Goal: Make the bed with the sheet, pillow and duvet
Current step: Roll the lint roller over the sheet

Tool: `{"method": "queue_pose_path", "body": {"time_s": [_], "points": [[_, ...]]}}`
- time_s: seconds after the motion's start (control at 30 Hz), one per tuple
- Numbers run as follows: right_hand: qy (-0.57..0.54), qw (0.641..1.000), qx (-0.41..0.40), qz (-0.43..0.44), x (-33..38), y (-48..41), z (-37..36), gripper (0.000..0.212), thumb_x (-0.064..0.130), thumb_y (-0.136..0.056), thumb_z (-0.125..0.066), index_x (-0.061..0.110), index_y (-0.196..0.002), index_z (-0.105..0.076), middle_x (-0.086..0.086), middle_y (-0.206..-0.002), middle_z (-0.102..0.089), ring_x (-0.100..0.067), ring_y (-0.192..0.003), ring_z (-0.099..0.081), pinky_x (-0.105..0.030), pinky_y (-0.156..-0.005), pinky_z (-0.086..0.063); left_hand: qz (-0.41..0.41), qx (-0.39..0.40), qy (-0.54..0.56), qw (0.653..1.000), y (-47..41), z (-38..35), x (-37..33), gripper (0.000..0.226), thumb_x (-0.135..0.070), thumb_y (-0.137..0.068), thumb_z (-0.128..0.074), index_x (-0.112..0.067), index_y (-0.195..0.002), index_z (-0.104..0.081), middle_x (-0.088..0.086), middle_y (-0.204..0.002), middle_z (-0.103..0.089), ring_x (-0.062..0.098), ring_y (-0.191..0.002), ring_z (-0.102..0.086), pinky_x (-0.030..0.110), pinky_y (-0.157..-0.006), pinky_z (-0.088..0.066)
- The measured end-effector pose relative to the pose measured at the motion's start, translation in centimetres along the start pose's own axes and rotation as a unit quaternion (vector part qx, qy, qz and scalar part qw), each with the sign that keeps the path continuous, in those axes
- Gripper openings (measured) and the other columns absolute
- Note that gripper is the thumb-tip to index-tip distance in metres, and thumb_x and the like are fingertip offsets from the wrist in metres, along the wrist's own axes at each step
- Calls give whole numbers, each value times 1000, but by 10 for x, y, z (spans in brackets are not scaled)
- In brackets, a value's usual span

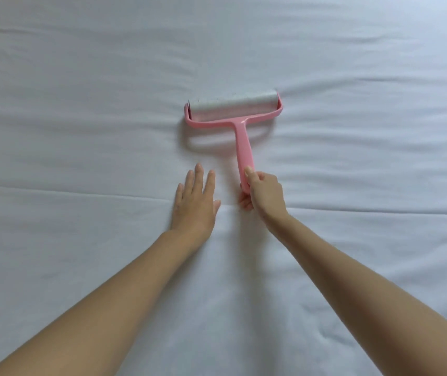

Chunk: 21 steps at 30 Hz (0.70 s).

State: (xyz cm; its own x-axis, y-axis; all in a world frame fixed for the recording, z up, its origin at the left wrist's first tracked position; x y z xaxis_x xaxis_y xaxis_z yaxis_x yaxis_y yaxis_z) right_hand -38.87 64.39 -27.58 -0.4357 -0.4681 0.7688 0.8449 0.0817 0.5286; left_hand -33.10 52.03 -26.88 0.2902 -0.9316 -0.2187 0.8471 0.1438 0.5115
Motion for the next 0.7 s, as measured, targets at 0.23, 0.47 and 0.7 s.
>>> {"method": "queue_pose_path", "body": {"time_s": [0.23,0.47,0.7], "points": [[-43,997,45,-46,-56,66,5,39,31,-97,-42,11,-66,-53,-7,-56,-57,-22,-49,-55,-32,-57,-45,-12,26,36,999,59,-36,-25,61,-19,-101,-32,-15,-151,3,5,-158,17,23,-146,15,36,-118,1],[-163,974,137,-74,-93,144,10,19,23,-95,-51,10,-83,-56,-6,-60,-57,-13,-45,-52,-20,-51,-44,-5,54,94,994,107,-58,-34,62,-8,-98,-32,-14,-151,1,5,-158,13,19,-147,10,31,-119,-7],[-284,945,160,-30,-57,178,21,9,11,-97,-47,9,-89,-51,-5,-69,-62,-12,-58,-59,-27,-71,-48,57,57,107,991,141,-51,-34,65,-3,-96,-33,-15,-150,0,5,-159,7,22,-147,-1,36,-113,-21]]}}
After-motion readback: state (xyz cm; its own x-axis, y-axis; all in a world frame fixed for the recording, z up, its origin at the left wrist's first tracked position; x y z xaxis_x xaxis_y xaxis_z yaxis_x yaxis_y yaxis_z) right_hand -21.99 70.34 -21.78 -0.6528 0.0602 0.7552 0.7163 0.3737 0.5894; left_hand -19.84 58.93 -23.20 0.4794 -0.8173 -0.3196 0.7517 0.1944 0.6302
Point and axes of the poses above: each hand's wrist, its own y-axis away from the middle knuckle, its own z-axis out of the back of the hand, x = y × z, the point moved 10 cm from there along -y, towards the middle knuckle
